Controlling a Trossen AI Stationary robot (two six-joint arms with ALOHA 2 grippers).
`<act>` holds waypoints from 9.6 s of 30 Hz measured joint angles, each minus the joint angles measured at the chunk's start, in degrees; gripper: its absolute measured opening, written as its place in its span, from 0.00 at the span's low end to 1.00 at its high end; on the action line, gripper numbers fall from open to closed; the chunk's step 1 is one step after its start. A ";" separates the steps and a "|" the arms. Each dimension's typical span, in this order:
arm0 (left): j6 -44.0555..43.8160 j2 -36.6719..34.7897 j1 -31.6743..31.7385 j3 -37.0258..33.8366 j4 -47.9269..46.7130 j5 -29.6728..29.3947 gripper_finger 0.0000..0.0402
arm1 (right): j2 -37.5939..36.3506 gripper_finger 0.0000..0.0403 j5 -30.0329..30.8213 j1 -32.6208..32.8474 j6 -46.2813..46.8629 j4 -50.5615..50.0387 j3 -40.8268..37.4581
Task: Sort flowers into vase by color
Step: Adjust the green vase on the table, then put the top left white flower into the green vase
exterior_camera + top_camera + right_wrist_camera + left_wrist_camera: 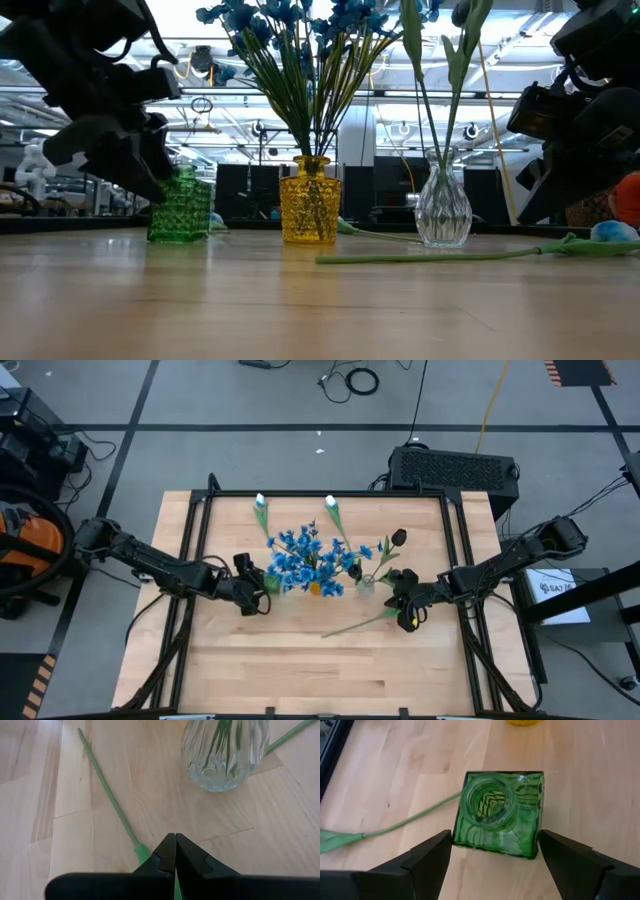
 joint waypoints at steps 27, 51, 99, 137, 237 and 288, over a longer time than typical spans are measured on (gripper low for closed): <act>-14.31 -2.36 -3.06 0.00 -9.71 -3.09 0.76 | 0.00 0.00 -1.29 0.00 0.04 -0.01 0.00; -4.70 1.84 -0.84 -0.02 -0.15 -8.30 0.60 | 0.00 0.00 -0.98 0.00 -0.40 -0.06 0.00; -28.71 1.77 35.84 6.86 -8.89 -14.59 0.24 | 0.00 0.00 -1.29 -0.02 -0.18 -0.08 0.00; -49.16 22.96 41.38 6.03 14.39 -0.17 0.45 | 0.00 0.00 -1.01 -0.02 -1.43 -0.01 0.00; 7.10 -20.08 -1.33 6.08 66.77 30.30 0.02 | -17.66 0.00 24.46 24.60 -29.59 19.71 24.47; 27.78 -1.31 -7.50 7.28 83.04 32.70 0.02 | 45.90 0.36 12.13 2.16 -34.55 0.33 86.62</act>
